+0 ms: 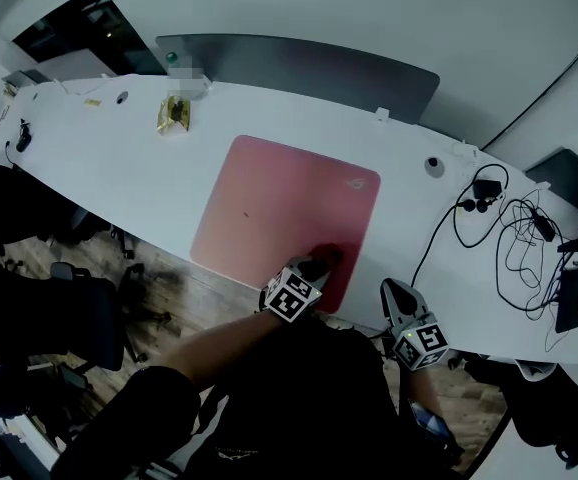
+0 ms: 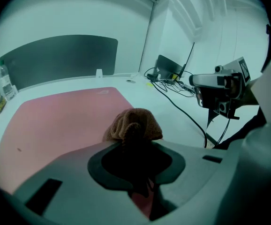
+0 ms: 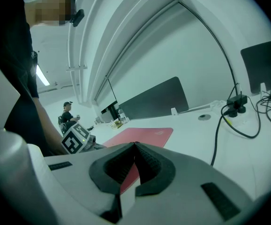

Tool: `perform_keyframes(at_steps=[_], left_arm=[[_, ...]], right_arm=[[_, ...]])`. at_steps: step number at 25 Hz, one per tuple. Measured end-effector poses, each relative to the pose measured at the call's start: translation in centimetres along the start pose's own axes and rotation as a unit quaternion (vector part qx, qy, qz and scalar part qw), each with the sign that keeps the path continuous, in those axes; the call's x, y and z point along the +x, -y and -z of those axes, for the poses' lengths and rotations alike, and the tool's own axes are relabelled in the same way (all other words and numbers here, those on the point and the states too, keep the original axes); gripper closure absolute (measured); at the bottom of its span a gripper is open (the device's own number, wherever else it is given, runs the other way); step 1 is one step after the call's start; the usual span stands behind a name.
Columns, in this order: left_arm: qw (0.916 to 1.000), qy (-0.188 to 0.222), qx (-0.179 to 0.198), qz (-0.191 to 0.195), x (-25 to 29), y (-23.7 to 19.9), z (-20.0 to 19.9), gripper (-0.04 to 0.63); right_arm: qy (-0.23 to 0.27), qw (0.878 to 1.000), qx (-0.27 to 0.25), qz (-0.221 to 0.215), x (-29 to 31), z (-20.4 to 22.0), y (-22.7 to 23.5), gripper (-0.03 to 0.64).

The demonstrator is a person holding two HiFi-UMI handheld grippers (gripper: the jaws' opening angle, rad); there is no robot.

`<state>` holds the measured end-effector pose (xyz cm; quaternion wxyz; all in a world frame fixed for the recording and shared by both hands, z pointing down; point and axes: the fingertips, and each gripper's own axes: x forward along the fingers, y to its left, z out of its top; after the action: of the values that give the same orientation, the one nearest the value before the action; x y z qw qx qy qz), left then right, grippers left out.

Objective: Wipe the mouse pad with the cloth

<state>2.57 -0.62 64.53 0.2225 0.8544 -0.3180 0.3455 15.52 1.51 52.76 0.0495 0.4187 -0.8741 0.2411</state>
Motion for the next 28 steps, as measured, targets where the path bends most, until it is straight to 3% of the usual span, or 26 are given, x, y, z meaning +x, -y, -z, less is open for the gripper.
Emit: perform_keyframes(at_steps=[6,14,20,28], left_arm=[[0.999,0.002,-0.002,0.044,1.7,3.2,-1.3,0.506],[0.9914,0.018,0.034,0.125,3.4,6.7,-4.2,0.506],[0.9912,0.054,0.005,0.121,4.7,5.0,-7.8,0.506],[0.9961,0.042,-0.009,0.077,5.7,1.2,-8.5,0.506]], right_arm=[[0.007,1.0,0.009,0.004,-0.4,-0.2,0.7,0.592],[0.009,1.0,0.003,0.017,-1.2,-0.7,2.2,0.592],[0.019,1.0,0.004,0.025,-1.5,-1.4,3.1,0.592],[0.026,0.999,0.007,0.032,-1.9,-1.5,3.7,0.592]])
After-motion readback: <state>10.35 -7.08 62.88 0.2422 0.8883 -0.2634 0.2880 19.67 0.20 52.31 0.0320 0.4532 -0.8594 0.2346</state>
